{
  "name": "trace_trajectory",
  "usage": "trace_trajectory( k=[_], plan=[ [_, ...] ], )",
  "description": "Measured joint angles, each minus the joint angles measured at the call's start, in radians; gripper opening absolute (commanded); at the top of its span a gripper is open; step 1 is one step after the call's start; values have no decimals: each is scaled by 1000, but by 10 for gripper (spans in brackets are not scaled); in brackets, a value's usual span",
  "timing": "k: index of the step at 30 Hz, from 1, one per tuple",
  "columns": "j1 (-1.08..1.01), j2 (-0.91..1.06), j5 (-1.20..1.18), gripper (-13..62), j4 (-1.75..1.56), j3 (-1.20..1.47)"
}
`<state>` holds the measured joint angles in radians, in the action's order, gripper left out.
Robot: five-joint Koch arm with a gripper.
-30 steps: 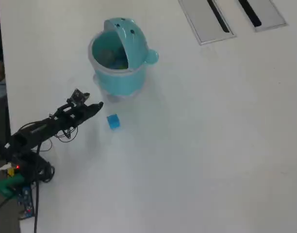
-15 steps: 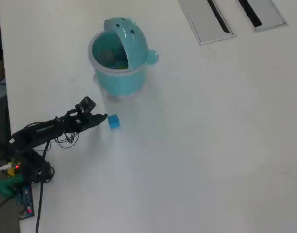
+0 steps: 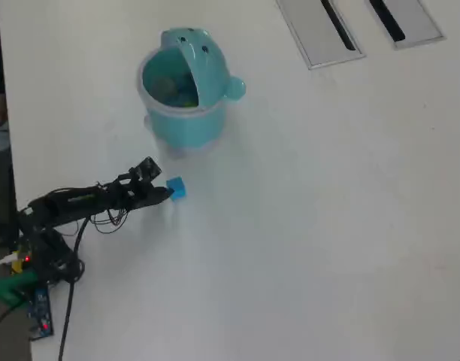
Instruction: Grasp RGB lego blocks and put them in the bin one by one.
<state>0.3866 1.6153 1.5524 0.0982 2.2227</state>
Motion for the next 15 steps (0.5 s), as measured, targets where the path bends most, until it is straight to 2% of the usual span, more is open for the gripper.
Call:
trace_trajectory(
  k=[15],
  plan=[
    [-52, -120, 0, 305, 0, -109]
  ],
)
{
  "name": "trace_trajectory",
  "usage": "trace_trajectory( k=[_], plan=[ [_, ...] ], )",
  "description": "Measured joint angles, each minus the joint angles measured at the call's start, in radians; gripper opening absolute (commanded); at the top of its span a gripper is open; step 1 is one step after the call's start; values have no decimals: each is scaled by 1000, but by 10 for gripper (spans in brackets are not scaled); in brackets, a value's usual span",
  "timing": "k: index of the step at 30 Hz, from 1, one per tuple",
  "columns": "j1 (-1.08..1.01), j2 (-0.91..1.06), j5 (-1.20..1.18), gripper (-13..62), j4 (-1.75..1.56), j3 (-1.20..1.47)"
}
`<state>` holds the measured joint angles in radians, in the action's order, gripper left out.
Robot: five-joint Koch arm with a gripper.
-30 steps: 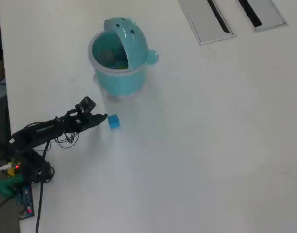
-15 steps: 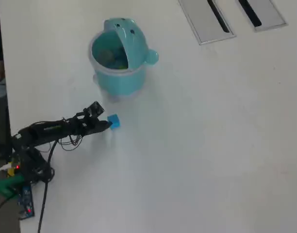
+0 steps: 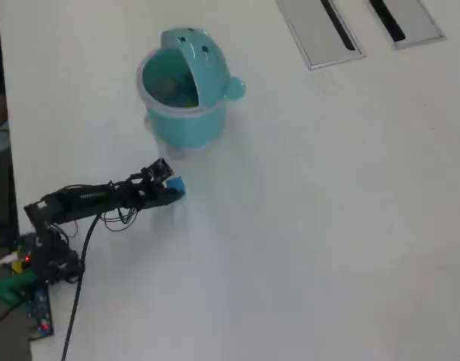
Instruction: Grasp RGB lego blocks and put them in the bin one by one.
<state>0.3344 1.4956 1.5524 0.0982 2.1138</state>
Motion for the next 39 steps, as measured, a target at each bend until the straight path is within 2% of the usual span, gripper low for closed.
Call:
trace_trajectory(
  k=[15, 18, 22, 27, 30, 39],
  plan=[
    [18, -123, 2, 301, 0, -43],
    [18, -166, 6, 286, -2, -66],
    [32, -186, 8, 200, -3, -75],
    [78, -190, 84, 192, -20, -75],
    [97, -189, 103, 135, -20, -75],
    [184, -97, 101, 134, -84, -34]
  ],
)
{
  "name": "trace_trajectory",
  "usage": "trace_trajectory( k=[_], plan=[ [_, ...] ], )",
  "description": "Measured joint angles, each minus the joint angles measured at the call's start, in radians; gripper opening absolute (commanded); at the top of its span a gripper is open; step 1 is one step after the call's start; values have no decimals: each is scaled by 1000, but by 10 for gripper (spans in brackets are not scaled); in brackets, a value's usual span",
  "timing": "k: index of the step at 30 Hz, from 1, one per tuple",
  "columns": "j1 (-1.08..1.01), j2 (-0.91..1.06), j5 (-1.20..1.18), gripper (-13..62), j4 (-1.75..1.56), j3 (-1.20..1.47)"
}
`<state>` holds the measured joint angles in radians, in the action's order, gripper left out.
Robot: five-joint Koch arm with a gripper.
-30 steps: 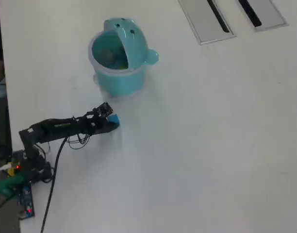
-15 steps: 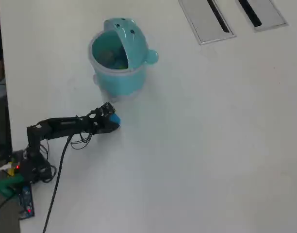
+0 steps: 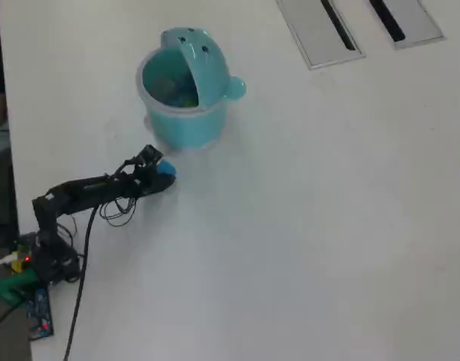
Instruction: Grasp RGB lego blocks and put them in the bin one by one.
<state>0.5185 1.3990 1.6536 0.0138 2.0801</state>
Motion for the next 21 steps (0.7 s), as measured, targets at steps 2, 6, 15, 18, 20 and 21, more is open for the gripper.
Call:
trace_trajectory(
  k=[2, 6, 15, 18, 20, 21],
  plan=[
    [26, 28, 0, 133, -15, 0],
    [104, 60, -37, 133, -64, 0],
    [166, 204, -72, 125, -129, -40],
    [186, 247, -101, 125, -146, -48],
    [192, 272, -109, 125, -146, -46],
    [192, 282, -109, 125, -146, -46]
  ],
)
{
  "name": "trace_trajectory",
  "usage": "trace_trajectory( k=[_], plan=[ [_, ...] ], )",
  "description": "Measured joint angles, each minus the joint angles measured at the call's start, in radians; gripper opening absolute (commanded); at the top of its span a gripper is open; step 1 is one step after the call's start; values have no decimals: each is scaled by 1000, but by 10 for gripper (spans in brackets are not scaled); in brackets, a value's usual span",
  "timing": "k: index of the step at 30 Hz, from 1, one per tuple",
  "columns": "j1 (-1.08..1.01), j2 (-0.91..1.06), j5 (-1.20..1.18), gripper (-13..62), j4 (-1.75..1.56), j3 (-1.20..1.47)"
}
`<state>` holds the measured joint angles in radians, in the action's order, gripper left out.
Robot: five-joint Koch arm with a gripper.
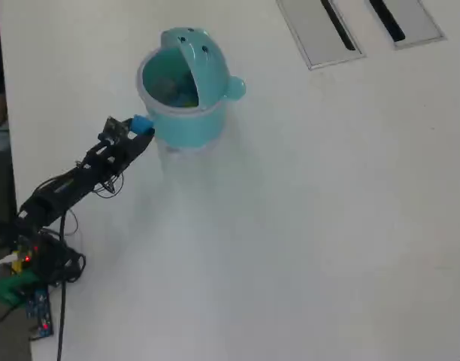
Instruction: Grasp RGB lego blocks and put them in the bin one by one.
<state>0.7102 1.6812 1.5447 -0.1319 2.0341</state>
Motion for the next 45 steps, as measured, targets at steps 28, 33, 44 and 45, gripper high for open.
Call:
trace_trajectory(
  k=[28, 33, 44, 45],
  plan=[
    [17, -380, -52, 127, -3, -842],
    [26, -518, -54, 127, 26, -1022],
    [31, -630, -29, 194, 28, -1032],
    [31, -630, -21, 202, 28, -1032]
  ],
)
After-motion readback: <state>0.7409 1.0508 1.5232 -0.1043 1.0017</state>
